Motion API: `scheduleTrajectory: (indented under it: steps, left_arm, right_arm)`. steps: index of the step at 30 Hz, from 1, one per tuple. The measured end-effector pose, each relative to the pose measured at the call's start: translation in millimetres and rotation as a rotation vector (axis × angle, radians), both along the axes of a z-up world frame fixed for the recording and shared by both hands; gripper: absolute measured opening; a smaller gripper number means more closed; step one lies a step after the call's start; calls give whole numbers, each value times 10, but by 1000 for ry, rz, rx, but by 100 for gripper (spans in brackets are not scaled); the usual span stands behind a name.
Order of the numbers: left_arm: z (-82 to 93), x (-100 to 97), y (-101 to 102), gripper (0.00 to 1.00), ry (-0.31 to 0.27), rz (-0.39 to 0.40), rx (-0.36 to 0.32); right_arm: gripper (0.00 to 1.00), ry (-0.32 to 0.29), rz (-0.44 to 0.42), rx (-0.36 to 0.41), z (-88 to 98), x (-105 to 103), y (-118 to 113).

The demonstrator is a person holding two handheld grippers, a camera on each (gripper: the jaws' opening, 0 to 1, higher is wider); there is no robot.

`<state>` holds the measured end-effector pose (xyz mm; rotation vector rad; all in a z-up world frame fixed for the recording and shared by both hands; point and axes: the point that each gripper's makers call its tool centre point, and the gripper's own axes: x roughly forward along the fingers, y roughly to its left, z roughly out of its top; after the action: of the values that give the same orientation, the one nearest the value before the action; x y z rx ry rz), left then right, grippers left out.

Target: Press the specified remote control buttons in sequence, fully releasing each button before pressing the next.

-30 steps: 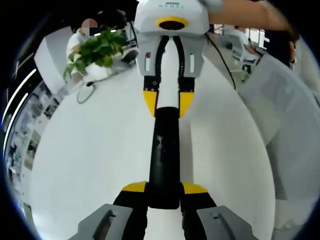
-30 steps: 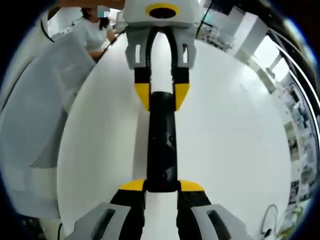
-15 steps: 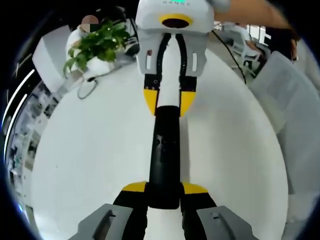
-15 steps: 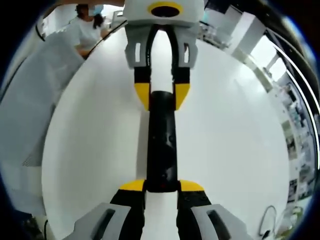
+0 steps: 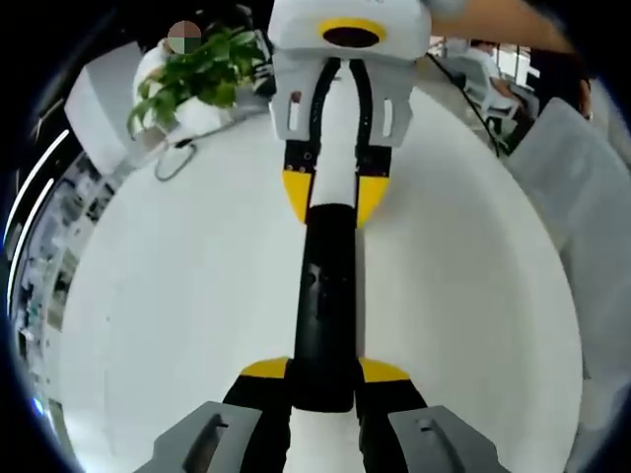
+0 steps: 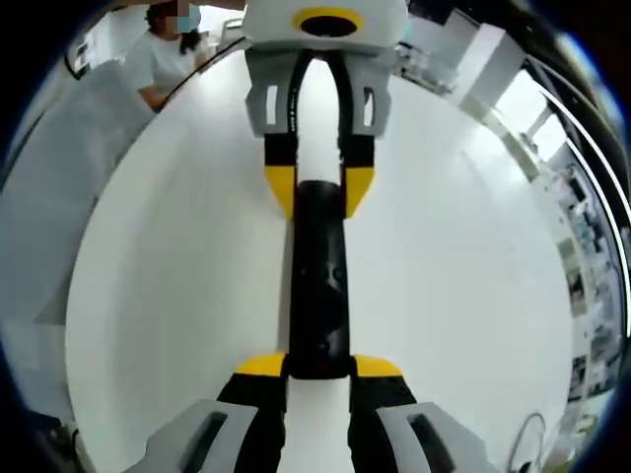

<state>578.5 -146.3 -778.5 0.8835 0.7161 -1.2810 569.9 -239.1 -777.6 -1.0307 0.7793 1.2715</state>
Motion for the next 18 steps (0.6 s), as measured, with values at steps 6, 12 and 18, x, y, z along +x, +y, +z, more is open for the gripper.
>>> scheduleTrajectory:
  steps: [6,12,18]
  left_arm:
    - [2,23,11,23,5,3,2]
    - [2,9,7,23,21,12,-2]
    - [-9,19,12,23,30,12,1]
  right_arm:
    - [20,2,-3,-2,-3,2,22]
    - [20,5,-2,-5,-19,6,28]
    - [20,13,-5,-2,-25,12,25]
